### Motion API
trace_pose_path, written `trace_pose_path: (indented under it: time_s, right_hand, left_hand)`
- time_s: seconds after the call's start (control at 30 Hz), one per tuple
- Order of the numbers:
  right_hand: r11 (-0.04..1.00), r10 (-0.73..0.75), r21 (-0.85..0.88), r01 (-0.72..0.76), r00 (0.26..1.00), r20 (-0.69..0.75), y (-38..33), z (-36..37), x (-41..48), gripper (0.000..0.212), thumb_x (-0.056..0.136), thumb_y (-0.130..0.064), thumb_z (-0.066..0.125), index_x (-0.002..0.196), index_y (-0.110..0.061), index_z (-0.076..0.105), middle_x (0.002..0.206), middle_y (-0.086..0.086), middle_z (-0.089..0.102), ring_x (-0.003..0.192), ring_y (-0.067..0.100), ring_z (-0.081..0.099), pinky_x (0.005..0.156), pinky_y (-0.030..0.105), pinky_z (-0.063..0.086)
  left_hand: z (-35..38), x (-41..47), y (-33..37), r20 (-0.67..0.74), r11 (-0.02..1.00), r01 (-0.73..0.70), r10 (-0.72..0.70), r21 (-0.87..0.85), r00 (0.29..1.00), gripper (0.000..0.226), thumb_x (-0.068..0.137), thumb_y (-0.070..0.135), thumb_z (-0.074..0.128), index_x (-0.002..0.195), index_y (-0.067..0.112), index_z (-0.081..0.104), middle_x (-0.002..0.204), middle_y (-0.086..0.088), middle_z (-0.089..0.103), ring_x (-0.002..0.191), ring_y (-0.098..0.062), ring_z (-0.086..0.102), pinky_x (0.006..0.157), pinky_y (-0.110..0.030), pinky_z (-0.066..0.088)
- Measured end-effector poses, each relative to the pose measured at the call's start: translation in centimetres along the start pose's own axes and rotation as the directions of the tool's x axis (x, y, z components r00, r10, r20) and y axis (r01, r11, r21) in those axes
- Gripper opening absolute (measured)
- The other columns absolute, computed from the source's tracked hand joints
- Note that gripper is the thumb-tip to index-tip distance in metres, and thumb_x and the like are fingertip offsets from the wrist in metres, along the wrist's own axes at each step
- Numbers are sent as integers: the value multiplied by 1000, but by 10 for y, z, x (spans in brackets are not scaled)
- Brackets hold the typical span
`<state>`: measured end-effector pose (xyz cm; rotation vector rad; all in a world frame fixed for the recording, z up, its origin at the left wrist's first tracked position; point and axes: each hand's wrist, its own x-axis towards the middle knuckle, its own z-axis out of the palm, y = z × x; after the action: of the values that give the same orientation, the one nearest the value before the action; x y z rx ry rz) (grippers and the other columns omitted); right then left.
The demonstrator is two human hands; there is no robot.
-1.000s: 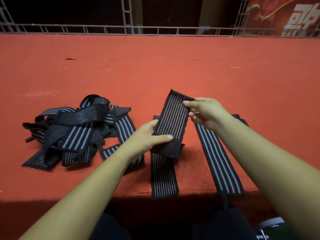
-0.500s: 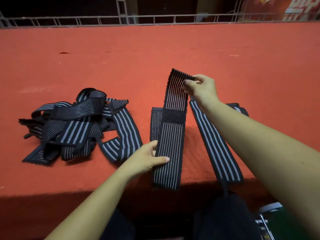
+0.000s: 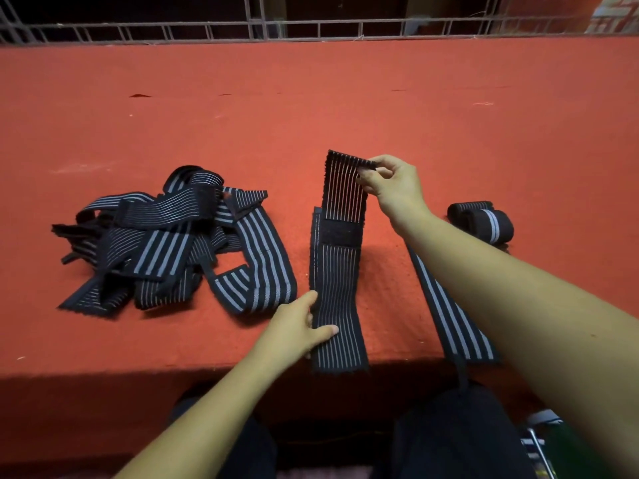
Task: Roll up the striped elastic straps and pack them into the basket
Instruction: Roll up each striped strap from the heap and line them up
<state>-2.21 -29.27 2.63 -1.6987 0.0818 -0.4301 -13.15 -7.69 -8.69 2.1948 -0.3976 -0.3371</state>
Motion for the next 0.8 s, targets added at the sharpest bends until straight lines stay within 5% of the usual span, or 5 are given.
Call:
trace_pose_path:
  time_s: [0.1,0.23,0.43,0.6,0.8]
  right_hand:
    - [1000,-3,-4,3,1000,29,3,6,-3,16,92,-13,69,80,-24,69,77,-1,67,75,16,61,79,41,52]
    - [1000,-6,-4,6,999,46,8,12,-5,18,93,-10,67,81,-23,68,77,-1,65,74,14,59,75,35,50]
    - [1000,16,6,-16,999,49,22,18,-1,14,95,-8,64,86,-18,67,78,1,68,78,16,65,84,40,56]
    - [998,65,-13,-65,997,42,40,30,10,9,96,-10,64,89,-15,66,79,4,68,79,20,69,82,40,57]
    - [987,145,-58,-147,989,-23,67,51,42,14,98,-12,62,96,1,62,81,10,65,68,17,68,73,42,57]
  left_hand:
    - [5,0,3,-46,969,15,-3,246,999,55,82,40,78,113,18,38,78,-5,65,67,-23,66,61,-32,50]
    - [5,-1,3,-112,835,16,55,550,992,103,79,63,70,152,25,9,116,-8,64,104,-29,66,84,-41,53]
    - [-6,14,-14,-27,769,-169,236,616,971,97,69,83,48,151,35,32,138,-6,33,127,-23,37,113,-43,37]
    - [-17,30,-27,138,806,-249,208,536,968,102,71,89,44,156,38,22,167,9,-5,153,-7,-10,125,-39,16]
    - [-16,34,-28,169,854,-242,183,460,968,87,83,78,46,156,40,20,165,19,-4,150,3,-10,125,-31,7]
